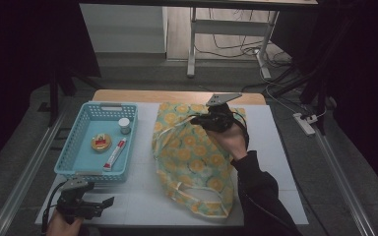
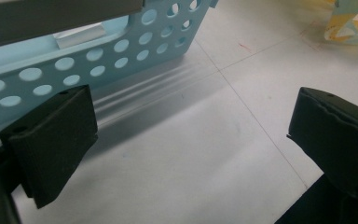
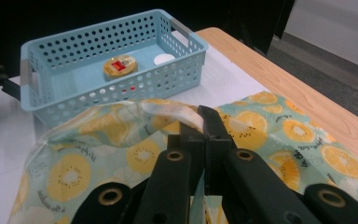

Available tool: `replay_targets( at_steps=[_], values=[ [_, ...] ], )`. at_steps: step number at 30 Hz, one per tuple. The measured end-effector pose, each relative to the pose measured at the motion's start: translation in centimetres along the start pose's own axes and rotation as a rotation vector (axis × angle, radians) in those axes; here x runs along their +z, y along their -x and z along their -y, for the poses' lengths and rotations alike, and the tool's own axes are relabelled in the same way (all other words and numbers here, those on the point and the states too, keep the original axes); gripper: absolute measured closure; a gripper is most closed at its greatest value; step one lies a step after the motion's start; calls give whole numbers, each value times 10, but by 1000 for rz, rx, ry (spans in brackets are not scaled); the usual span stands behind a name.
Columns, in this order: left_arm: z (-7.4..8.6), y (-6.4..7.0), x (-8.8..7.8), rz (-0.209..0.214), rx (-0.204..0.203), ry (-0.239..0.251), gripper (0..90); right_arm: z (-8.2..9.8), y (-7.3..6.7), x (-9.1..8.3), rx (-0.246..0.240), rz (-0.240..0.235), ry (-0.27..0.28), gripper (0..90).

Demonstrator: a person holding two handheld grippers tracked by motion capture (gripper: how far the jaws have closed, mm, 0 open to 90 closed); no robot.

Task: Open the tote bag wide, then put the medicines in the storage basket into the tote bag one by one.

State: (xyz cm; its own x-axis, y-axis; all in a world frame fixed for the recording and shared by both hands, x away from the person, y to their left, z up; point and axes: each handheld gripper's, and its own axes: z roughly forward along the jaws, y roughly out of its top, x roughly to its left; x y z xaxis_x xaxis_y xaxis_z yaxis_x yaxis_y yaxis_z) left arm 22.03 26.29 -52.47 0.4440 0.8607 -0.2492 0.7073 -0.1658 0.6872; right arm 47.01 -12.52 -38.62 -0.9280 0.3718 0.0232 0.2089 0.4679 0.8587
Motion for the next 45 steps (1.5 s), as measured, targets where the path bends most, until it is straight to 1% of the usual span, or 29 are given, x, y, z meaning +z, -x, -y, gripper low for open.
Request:
replay_targets(
  at_steps=[3, 10, 11, 13, 19, 23, 28, 30, 33, 37, 43, 45],
  values=[
    [0, 0, 0, -2, 3, 2, 15, 0, -1, 1, -2, -4, 2, 899],
    [0, 0, -1, -10, -5, 10, 9, 4, -2, 1, -2, -11, -1, 899],
    [0, 0, -1, -13, -6, 10, 8, 6, -3, 1, -13, -21, -7, 898],
    [0, 0, -1, -17, -6, 7, 7, 7, -3, 2, -19, -18, -11, 899],
    [0, 3, -1, -32, 8, 4, 3, 10, -3, 5, -15, -15, -20, 899],
    [0, 2, -2, -39, -5, 12, 0, 12, -2, 7, -6, -19, -26, 899],
    [1, -1, -4, -29, -34, 30, 0, 14, -1, 7, 0, -17, -27, 899],
    [1, -1, -4, -31, -33, 21, 0, 14, -1, 7, 3, -17, -25, 899],
    [0, 0, -5, -36, -22, 12, 0, 14, -1, 6, 6, -16, -24, 899],
    [-2, 2, -8, -1, 6, 19, 0, 15, 0, 5, 9, -17, -22, 899],
    [-7, 3, -14, 50, 22, 49, 0, 16, 2, 4, 11, -12, -26, 899],
    [-8, 4, -16, 48, 19, 57, 1, 16, 2, 4, 9, -11, -26, 899]
  ],
)
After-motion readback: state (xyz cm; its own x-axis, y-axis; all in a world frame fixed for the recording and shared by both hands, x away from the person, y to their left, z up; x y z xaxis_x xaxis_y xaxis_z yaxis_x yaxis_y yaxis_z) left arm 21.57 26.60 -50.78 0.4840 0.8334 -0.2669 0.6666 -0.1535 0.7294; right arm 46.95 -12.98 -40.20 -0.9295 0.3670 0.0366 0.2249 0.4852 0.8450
